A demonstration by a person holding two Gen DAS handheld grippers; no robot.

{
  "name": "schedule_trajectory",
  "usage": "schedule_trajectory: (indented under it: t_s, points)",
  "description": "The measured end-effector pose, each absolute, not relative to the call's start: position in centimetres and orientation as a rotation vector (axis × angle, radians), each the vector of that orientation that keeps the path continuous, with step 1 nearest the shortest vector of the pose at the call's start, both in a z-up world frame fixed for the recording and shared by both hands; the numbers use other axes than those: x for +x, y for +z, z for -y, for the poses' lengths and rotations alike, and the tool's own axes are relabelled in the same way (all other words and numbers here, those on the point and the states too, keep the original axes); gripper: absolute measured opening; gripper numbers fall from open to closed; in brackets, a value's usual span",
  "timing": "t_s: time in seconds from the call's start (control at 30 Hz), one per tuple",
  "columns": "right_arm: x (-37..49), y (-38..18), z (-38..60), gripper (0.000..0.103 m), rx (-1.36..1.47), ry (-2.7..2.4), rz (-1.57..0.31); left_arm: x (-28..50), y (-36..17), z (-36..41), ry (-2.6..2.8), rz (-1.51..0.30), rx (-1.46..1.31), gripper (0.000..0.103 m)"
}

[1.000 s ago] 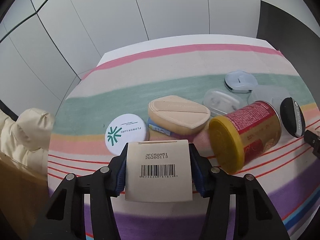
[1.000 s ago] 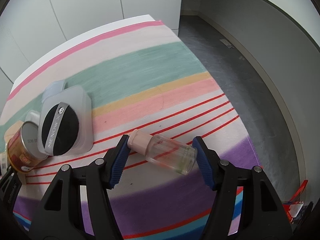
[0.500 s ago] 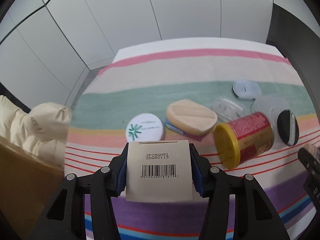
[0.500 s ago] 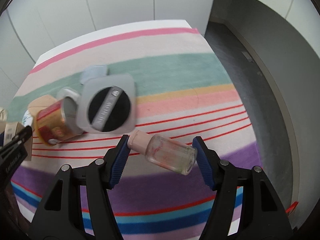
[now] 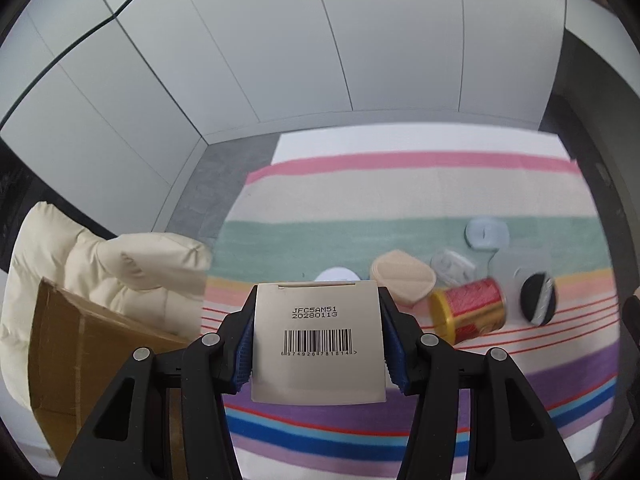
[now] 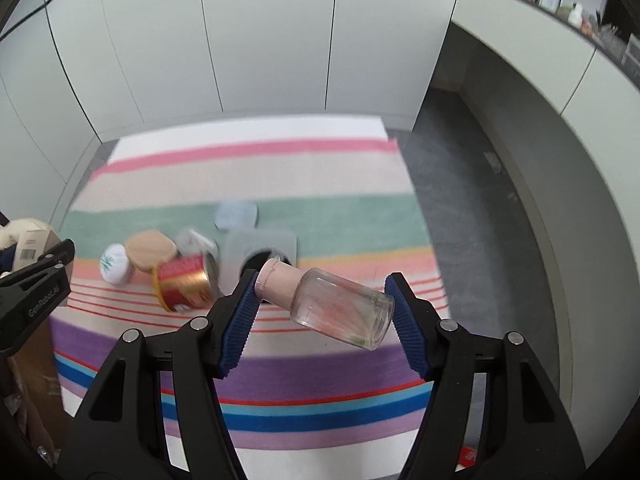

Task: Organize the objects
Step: 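Carry the bottle and barcode box with both tools over the cardboard box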

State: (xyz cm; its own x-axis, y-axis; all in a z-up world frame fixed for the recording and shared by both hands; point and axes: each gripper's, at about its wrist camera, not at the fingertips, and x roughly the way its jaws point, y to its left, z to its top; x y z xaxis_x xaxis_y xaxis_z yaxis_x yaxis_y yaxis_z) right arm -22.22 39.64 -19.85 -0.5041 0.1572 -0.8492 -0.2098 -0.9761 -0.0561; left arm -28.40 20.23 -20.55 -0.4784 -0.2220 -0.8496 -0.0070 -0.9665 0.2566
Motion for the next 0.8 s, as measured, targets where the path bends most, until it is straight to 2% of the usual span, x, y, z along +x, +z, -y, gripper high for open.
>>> schedule_trajectory:
  t_s: [0.4,0.8]
  points:
    - [-21.9,-8.9,-38.7,0.067,-1.335,2.664,-0.083,-27.2,-9.9,-19.4,-2.649,0.301,1.445,0.054]
    - [-20.1,-4.4,-37.6,0.067,-1.277,2.697,-0.03,-25.0,-5.4,-18.8,-2.708,0.259,1.439,0.054]
